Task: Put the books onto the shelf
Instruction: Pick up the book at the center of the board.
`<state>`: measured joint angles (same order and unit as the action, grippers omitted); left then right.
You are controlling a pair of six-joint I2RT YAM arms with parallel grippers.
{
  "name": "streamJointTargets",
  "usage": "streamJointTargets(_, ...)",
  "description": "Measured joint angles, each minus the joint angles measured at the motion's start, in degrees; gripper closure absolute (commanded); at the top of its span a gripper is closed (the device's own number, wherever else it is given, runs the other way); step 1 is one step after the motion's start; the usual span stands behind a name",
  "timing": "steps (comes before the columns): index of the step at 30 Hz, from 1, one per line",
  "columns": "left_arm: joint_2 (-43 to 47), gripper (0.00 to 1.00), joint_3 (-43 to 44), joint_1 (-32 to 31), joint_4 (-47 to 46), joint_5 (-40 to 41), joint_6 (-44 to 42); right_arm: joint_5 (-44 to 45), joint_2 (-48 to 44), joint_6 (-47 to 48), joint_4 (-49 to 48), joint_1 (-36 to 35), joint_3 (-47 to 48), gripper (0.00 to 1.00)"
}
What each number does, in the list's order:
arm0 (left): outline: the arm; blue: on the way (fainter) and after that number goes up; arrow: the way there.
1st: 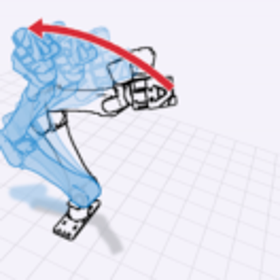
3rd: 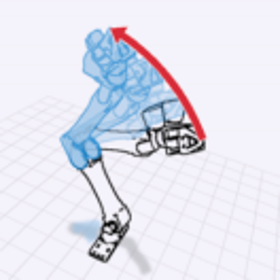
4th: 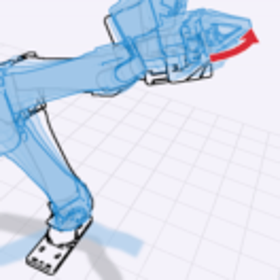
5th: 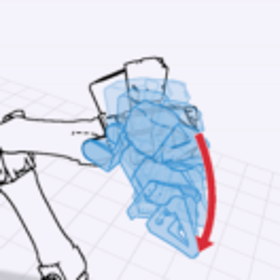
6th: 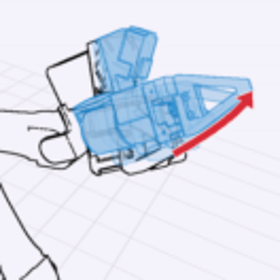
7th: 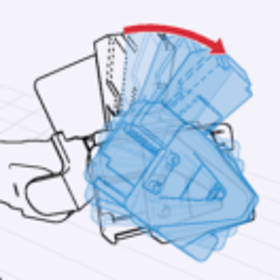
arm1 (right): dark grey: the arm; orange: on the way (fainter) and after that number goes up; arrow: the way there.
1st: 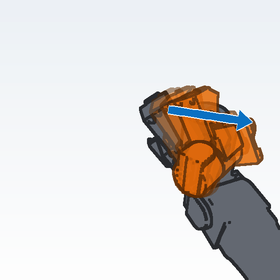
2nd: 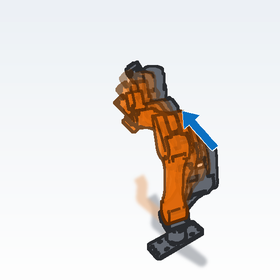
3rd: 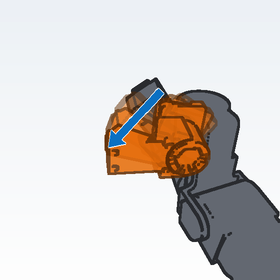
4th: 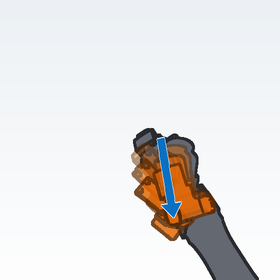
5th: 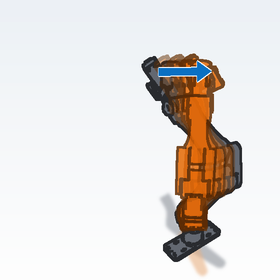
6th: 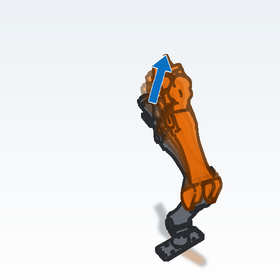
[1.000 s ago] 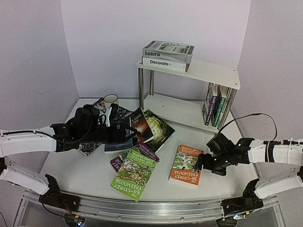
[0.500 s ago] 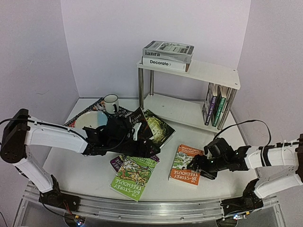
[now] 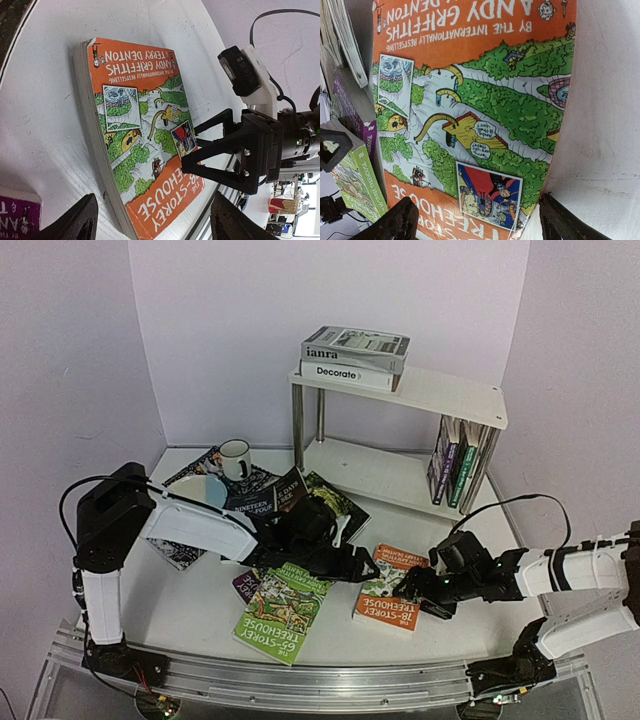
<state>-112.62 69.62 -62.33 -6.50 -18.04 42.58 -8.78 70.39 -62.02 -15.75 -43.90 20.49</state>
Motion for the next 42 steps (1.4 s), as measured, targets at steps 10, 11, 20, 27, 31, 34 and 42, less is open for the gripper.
streamJointTargets(10, -5.8, 0.23, 4.1, 0.0, -0.2, -1.9, 1.5, 0.0, 0.0, 0.0, 0.0, 0.0, 0.0, 0.15)
streamJointTargets(11, -6.0, 0.23, 4.3, 0.0, -0.2, -1.9, 1.6, 0.0, 0.0, 0.0, 0.0, 0.0, 0.0, 0.15)
streamJointTargets(20, -10.6, 0.46, 8.1, 0.3, -0.5, -5.5, 4.2, 0.4, 0.1, -0.2, 0.9, 0.2, 0.0, 0.35)
streamJointTargets(27, -12.2, 0.69, 9.4, 1.1, 0.0, -6.2, 4.8, 0.9, -3.0, -1.2, 2.0, 0.3, -2.3, 0.61)
streamJointTargets(31, -12.2, 0.83, 9.6, 1.1, 0.4, -6.3, 4.8, 1.2, -6.4, -1.8, 3.8, 0.3, -3.0, 0.71)
streamJointTargets(34, -12.2, 0.86, 9.7, 1.1, 0.6, -6.4, 5.0, 1.1, -8.7, -1.7, 4.2, 0.3, -3.0, 0.72)
streamJointTargets(42, -11.5, 0.97, 9.8, 1.3, 0.7, -6.9, 5.2, -0.1, -11.4, -1.1, 5.1, 0.3, -2.8, 0.69)
